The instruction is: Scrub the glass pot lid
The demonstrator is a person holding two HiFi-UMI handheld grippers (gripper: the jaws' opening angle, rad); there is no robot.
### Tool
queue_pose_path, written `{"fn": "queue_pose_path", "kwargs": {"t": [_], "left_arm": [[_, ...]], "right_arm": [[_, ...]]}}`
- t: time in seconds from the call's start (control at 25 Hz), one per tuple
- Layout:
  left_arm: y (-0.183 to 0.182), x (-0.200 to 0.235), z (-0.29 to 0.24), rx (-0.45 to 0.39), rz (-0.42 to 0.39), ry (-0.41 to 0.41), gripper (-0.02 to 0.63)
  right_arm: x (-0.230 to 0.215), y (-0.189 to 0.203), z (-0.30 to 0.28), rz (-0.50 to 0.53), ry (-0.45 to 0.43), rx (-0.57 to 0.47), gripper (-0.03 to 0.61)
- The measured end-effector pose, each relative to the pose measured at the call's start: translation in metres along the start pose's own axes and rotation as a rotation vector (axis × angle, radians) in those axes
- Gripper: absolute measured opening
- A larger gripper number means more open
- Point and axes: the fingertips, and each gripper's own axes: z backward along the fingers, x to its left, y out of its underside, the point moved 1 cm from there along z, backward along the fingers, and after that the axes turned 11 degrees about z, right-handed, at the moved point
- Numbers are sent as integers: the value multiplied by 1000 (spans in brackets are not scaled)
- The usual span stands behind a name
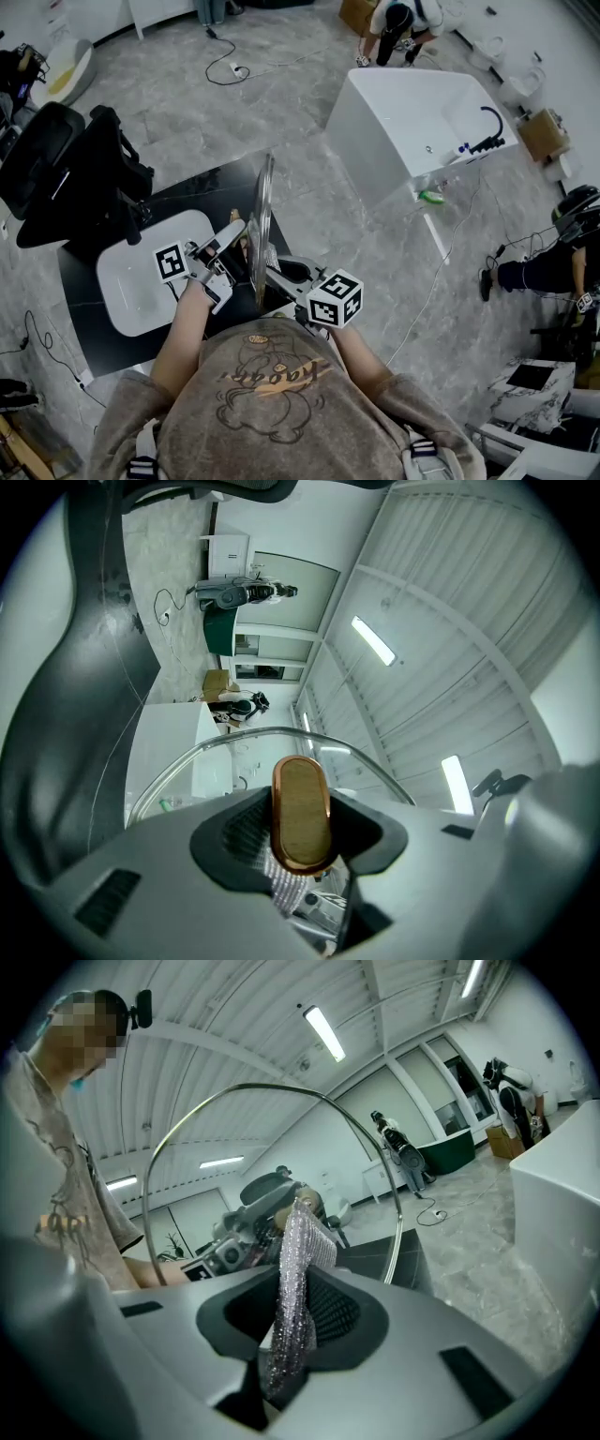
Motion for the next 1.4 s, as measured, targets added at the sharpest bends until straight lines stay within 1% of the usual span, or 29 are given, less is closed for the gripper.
{"fn": "queue_pose_path", "kwargs": {"t": [0.12, 0.32, 0.52, 0.72, 0.88, 1.12, 1.4], "left_arm": [[-4, 2, 2, -10, -1, -5, 179], [-9, 4, 4, -23, -3, -9, 179], [-12, 3, 5, -30, -2, -6, 179], [-10, 4, 6, -33, 5, -5, 179], [-6, 6, 4, -29, 16, 0, 179], [-1, 8, 3, -17, 27, -3, 179], [2, 7, 2, 6, 33, 14, 181]], "right_arm": [[12, -5, 4, 1, -35, -3, 89], [31, -23, 12, 29, -66, -20, 89], [43, -57, 23, 30, -102, -100, 89], [45, -91, 31, 57, -105, -174, 89], [35, -108, 34, 71, -87, -212, 89], [14, -133, 31, 93, -26, -257, 89], [-9, -143, 22, 89, 30, -276, 89]]}}
